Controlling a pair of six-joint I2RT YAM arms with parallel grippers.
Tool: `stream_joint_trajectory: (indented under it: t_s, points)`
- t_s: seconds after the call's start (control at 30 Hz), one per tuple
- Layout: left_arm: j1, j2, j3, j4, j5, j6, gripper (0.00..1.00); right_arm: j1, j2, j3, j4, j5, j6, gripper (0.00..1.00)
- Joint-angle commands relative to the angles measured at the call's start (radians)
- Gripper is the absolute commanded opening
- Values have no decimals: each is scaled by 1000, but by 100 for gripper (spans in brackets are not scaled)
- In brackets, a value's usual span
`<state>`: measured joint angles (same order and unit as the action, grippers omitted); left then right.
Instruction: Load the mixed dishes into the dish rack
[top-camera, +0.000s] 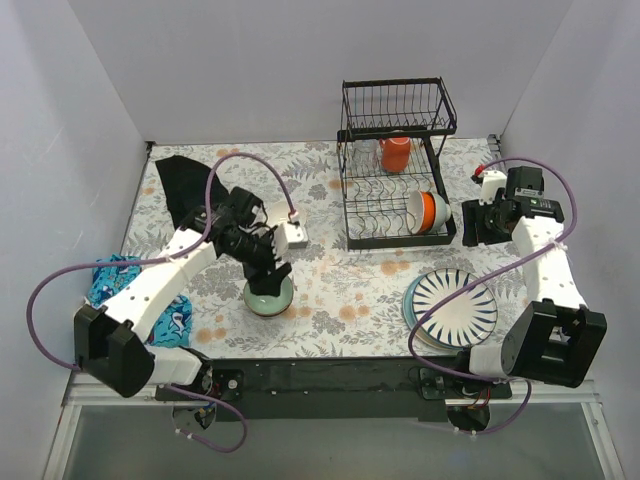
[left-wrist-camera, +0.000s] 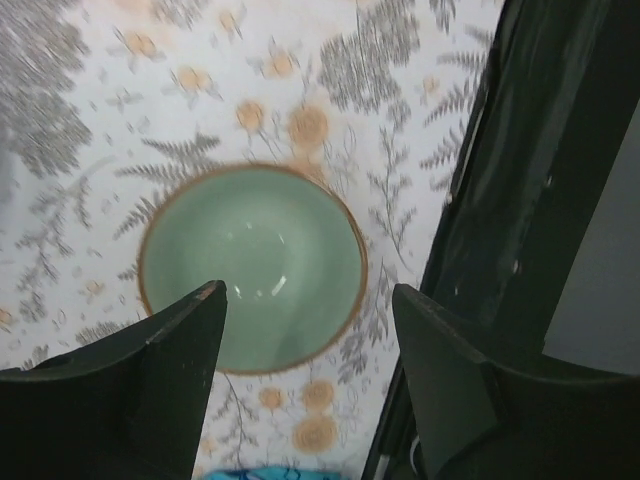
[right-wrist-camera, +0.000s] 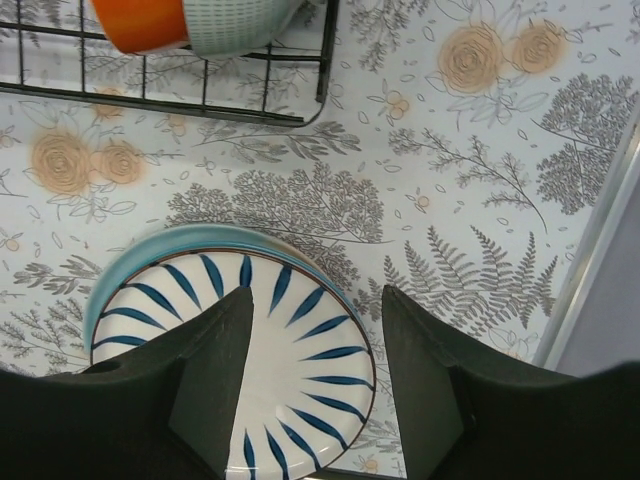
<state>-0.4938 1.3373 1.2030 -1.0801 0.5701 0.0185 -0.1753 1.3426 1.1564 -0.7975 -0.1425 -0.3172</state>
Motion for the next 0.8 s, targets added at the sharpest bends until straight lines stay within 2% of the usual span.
stream_joint_trajectory:
  t_s: [0.0,0.13,0.33,0.47,0.77]
  points:
    - [-53,-107,-98,-116,-151,196,67,20,-65,-40,20,-51,0,62]
    - [-104,-142,-177,-54,-216,179,68,22,-97,-64,18,-46,7,63]
    - [-147,-33,-175,26,-239,87,67,22,-126,-78,14,-45,20,63]
    - [-161,25,-174,68,-268,67,60,20,-148,-96,14,-42,20,63]
    - [-192,71,-143,10,-219,61,53,20,-217,-184,14,-31,13,63]
